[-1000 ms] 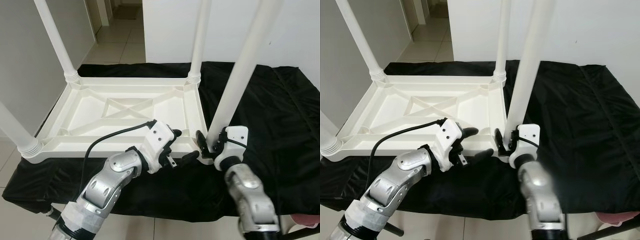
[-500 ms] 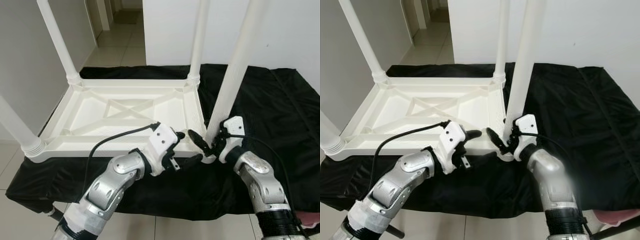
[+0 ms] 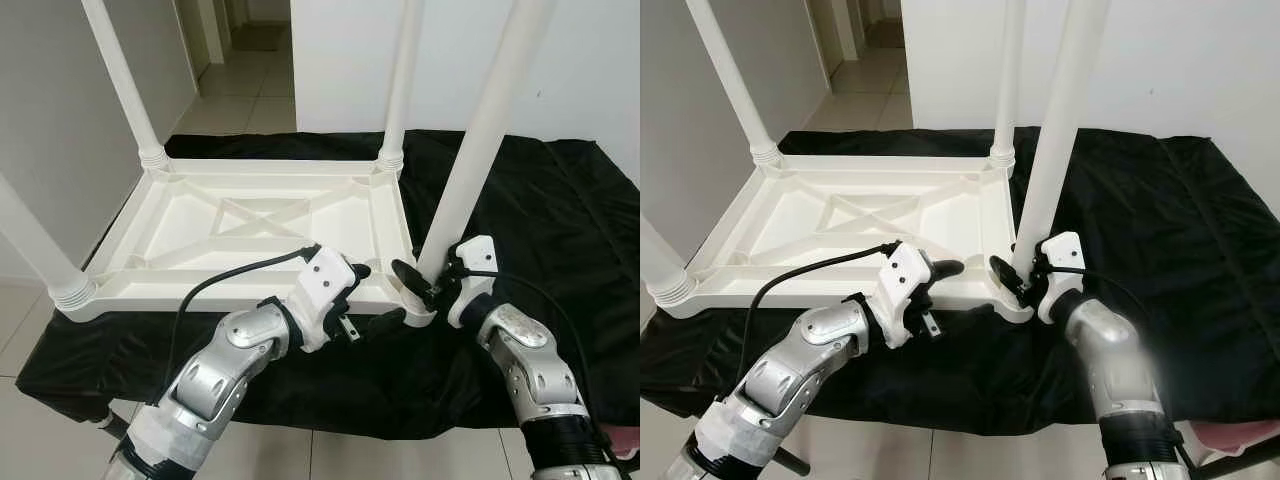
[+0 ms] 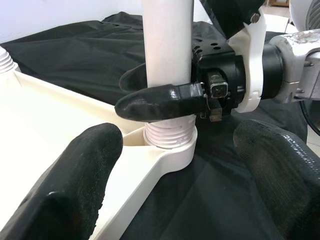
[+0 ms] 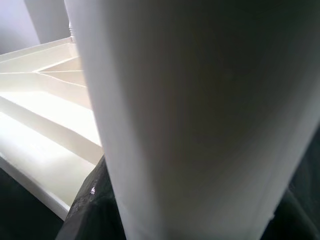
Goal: Building children table
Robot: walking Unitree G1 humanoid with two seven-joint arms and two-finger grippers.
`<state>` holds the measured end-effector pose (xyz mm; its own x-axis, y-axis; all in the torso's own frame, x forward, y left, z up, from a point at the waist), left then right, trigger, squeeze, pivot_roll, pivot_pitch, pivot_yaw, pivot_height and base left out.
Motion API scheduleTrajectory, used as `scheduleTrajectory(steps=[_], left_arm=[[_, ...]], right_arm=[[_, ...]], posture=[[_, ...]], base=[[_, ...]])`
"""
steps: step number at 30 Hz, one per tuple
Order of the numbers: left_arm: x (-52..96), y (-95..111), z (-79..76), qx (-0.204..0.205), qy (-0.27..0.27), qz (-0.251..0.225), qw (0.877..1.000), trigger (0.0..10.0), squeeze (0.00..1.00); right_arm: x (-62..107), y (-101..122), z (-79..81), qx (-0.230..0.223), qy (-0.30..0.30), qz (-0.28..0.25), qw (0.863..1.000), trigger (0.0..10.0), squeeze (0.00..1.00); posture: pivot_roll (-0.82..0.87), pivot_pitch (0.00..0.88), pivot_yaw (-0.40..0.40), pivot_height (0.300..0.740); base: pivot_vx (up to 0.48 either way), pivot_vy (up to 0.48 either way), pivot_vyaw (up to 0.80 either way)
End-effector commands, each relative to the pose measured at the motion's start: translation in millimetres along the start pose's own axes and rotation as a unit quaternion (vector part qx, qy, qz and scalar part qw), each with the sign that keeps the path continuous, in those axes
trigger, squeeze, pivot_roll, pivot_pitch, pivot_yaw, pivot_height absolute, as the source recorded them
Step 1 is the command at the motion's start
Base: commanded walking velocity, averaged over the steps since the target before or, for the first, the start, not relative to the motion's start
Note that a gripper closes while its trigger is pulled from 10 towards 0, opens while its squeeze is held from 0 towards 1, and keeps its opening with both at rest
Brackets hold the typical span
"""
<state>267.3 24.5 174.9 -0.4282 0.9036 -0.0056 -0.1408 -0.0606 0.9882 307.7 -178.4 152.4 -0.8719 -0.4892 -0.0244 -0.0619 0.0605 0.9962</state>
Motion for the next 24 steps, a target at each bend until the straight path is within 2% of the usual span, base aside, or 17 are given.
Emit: scheduleTrajectory(steps=[1,4,7,10,11,14,21,24], left_arm=[[2.8,-2.0,-0.6,-0.004,-0.011,0.005,1.0,10.0,0.0],[2.5,-3.2,-0.1,-0.003,-0.01,0.006,1.0,10.0,0.0],[2.3,-3.3,0.0,-0.002,-0.01,0.006,1.0,10.0,0.0],[2.4,-4.3,0.6,-0.001,-0.008,0.006,1.0,10.0,0.0],[2.4,-4.3,0.6,-0.001,-0.008,0.006,1.0,10.0,0.0],[2.8,-5.1,0.7,0.0,-0.007,0.007,1.0,10.0,0.0],[3.2,-4.3,3.6,0.007,0.006,0.003,1.0,10.0,0.0],[2.2,-2.7,6.5,0.013,0.02,-0.003,1.0,10.0,0.0]], right_arm=[[2.0,-13.1,3.9,-0.021,-0.014,0.025,0.999,10.0,0.0],[2.6,-15.2,6.2,-0.022,-0.045,0.027,0.998,10.0,0.0],[2.9,-14.9,9.0,-0.029,-0.05,0.022,0.998,10.0,0.0],[4.2,-14.9,14.9,-0.049,-0.103,0.019,0.993,10.0,0.0],[4.2,-14.9,14.9,-0.049,-0.103,0.019,0.993,10.0,0.0],[4.5,-16.9,17.5,-0.055,-0.152,0.029,0.986,10.0,0.0],[1.1,-16.7,30.9,-0.079,-0.203,0.02,0.976,10.0,0.0],[0.0,-16.2,32.8,-0.087,-0.244,0.017,0.966,10.0,0.0]], posture=[[-0.1,0.034,0.051,0.74],[-0.1,0.036,0.05,0.74],[-0.1,0.036,0.046,0.74],[-0.11,0.038,0.045,0.74],[-0.11,0.038,0.045,0.74],[-0.11,0.039,0.044,0.74],[-0.11,0.034,0.045,0.74],[-0.11,0.032,0.046,0.74]], base=[[0.0,0.0,0.0],[0.0,0.0,0.0],[0.0,0.0,0.0],[0.0,0.0,0.0],[0.0,0.0,0.0],[0.0,0.0,0.0],[0.0,0.0,0.0],[0.0,0.0,0.0]])
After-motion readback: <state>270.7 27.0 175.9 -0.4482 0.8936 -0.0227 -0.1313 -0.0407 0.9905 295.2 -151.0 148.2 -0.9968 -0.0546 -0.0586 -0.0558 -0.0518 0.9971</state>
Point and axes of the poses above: a point about 5 cm out from each wrist's last joint towards the gripper, its own x axis pointing back from the gripper into the wrist, its own y axis along the axis of the wrist's last joint, z = x × y, the point moved 1 cm from there along -x, pointing out of the wrist towards the gripper, and after that the axes turned 1 degree about -x, right-handed, at the moved point
